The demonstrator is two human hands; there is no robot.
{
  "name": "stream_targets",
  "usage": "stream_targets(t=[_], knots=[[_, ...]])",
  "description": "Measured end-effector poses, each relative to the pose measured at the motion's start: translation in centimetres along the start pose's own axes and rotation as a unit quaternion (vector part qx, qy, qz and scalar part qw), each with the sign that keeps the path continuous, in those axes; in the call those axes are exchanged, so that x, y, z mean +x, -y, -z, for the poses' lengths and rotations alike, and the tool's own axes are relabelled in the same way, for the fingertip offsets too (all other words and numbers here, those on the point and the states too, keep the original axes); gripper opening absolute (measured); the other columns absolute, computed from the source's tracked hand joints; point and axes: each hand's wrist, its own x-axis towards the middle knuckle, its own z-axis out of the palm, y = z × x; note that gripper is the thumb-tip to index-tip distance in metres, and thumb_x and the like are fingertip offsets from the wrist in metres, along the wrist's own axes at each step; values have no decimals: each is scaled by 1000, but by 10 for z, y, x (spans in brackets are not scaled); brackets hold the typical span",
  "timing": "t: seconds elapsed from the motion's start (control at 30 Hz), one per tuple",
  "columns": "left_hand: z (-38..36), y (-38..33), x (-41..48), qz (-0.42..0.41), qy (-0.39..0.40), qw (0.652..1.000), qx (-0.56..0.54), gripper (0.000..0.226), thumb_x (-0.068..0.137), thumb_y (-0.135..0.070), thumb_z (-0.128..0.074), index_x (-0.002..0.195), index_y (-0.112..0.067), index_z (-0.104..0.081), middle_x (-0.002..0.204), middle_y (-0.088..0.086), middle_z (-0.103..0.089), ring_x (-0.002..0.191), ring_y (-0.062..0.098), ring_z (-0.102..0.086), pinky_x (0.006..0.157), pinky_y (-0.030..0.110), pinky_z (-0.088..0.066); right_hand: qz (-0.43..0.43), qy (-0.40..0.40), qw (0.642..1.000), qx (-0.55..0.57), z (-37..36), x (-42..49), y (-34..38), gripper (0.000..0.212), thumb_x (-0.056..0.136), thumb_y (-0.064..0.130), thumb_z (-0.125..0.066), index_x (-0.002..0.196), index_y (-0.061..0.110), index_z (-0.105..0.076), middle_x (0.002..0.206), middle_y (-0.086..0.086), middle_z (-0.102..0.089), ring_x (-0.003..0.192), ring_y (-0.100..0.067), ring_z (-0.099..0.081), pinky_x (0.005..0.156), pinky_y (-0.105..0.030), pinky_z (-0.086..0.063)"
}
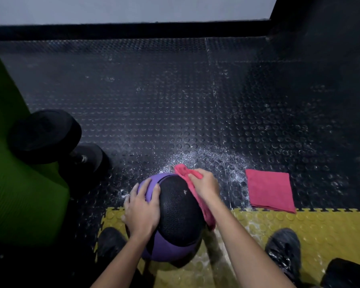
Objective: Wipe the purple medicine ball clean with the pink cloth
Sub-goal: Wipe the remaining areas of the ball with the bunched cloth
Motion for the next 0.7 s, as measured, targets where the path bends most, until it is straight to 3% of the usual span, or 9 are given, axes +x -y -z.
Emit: stream_targets(t=[0.1, 0.17, 0.23, 0.3, 0.4, 0.47, 0.53, 0.6, 0.7], knots=[[-4, -1, -6, -1, -1, 1000, 25, 50, 89, -61, -34, 134, -41, -46, 149, -5, -36, 136, 26, -31, 110, 49, -27, 83, -19, 996, -40, -4, -16, 8, 18, 84, 39, -58, 98, 31, -66, 92, 4, -67, 86, -19, -60, 72, -27, -48], [-5, -1, -9, -8, -2, 999, 33, 55, 86, -63, -30, 134, -40, -46, 149, -5, -35, 137, 26, -30, 110, 50, -26, 193, -8, 978, -84, -8, -36, 21, 22, 84, 43, -57, 103, 35, -66, 101, 4, -62, 96, -18, -51, 77, -27, -39], [-5, -2, -10, -12, 3, 999, 39, 51, 90, -60, -33, 135, -39, -45, 150, -5, -34, 137, 27, -29, 110, 50, -26, 242, 10, 963, -116, -12, -43, 27, 23, 86, 42, -55, 106, 35, -64, 103, 4, -59, 98, -17, -46, 75, -27, -35], [-3, -4, -9, -15, 12, 999, 41, 46, 92, -56, -39, 135, -41, -44, 150, -6, -33, 137, 27, -29, 110, 51, -26, 186, -10, 977, -105, -11, -27, 19, 22, 86, 39, -56, 106, 34, -64, 103, 3, -61, 95, -17, -51, 73, -25, -37], [-1, -10, -4, -26, 32, 998, 49, 45, 90, -56, -41, 133, -45, -45, 150, -7, -34, 137, 27, -29, 109, 52, -26, 14, -19, 1000, -10, 1, 4, 0, 19, 88, 32, -57, 105, 28, -64, 93, 6, -67, 65, -10, -54, 60, -22, -45], [-1, -15, -1, -27, 42, 997, 57, 45, 89, -58, -41, 132, -46, -45, 150, -8, -34, 137, 28, -29, 109, 53, -26, -39, -20, 999, 19, 5, 5, -2, 20, 89, 32, -55, 107, 26, -63, 86, 7, -66, 60, -10, -53, 53, -20, -41], [-3, -20, 2, -25, 53, 996, 67, 46, 89, -59, -40, 133, -46, -44, 150, -9, -33, 137, 28, -28, 109, 54, -25, 10, -59, 998, -30, 4, -10, 4, 20, 88, 35, -55, 105, 28, -64, 93, 2, -66, 79, -19, -60, 64, -25, -44], [-3, -23, 5, -22, 54, 996, 71, 46, 89, -58, -40, 133, -46, -43, 150, -8, -33, 136, 29, -30, 108, 55, -26, 111, -84, 987, -82, -3, -36, 14, 22, 86, 38, -55, 106, 32, -63, 101, -3, -63, 94, -24, -56, 75, -29, -42], [0, -22, 10, -8, 56, 996, 66, 45, 89, -55, -40, 133, -44, -43, 150, -9, -33, 135, 29, -31, 107, 53, -28, 224, -92, 968, -69, -17, -67, 18, 24, 86, 38, -55, 109, 33, -62, 101, 0, -58, 96, -19, -49, 79, -29, -38]])
